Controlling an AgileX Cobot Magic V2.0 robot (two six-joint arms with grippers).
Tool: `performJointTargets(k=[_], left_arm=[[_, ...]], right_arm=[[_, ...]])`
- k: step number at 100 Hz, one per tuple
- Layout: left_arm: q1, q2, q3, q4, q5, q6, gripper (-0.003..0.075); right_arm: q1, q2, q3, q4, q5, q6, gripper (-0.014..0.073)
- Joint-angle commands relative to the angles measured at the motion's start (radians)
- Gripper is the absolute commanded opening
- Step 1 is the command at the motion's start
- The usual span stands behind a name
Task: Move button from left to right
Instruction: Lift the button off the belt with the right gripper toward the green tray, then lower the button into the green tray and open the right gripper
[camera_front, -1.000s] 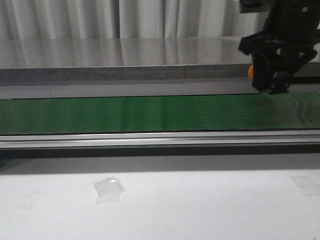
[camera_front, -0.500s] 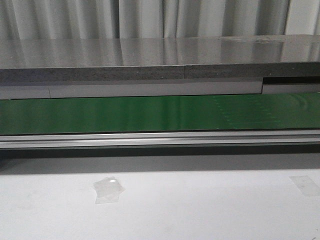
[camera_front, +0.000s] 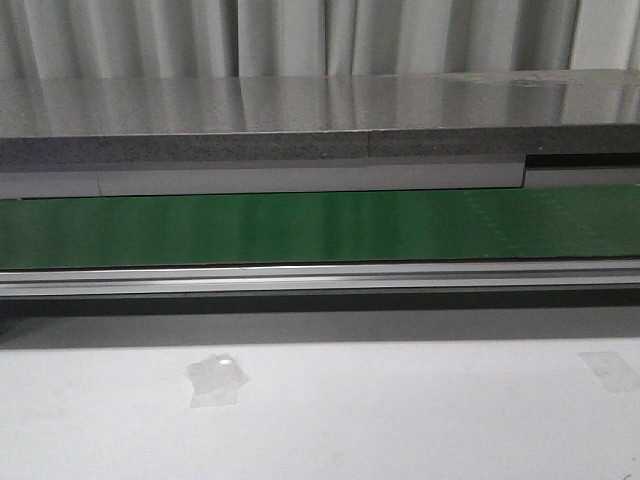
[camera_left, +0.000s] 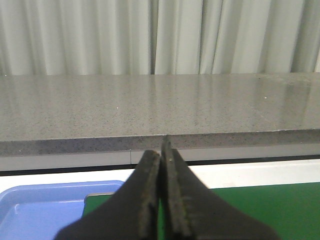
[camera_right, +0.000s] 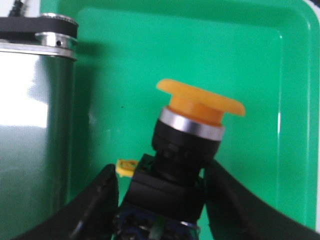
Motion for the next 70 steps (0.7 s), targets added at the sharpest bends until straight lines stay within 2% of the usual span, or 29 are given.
performJointTargets(k=[1, 30, 70], left_arm=[[-0.006, 0.005, -0.028, -0.013, -0.059, -0.002, -0.0020], [-0.006, 0.005, -0.028, -0.013, -0.059, -0.002, -0.0020], [-0.006, 0.005, -0.028, -0.013, -0.059, -0.002, -0.0020]], right_arm=[[-0.008, -0.014, -0.032, 0.005, -0.048, -0.015, 0.0218], [-0.008, 0.092, -0.032, 0.012, -0.044, -0.015, 0.0218], [-0.008, 0.134, -0.032, 0.031, -0.039, -0.015, 0.0218]])
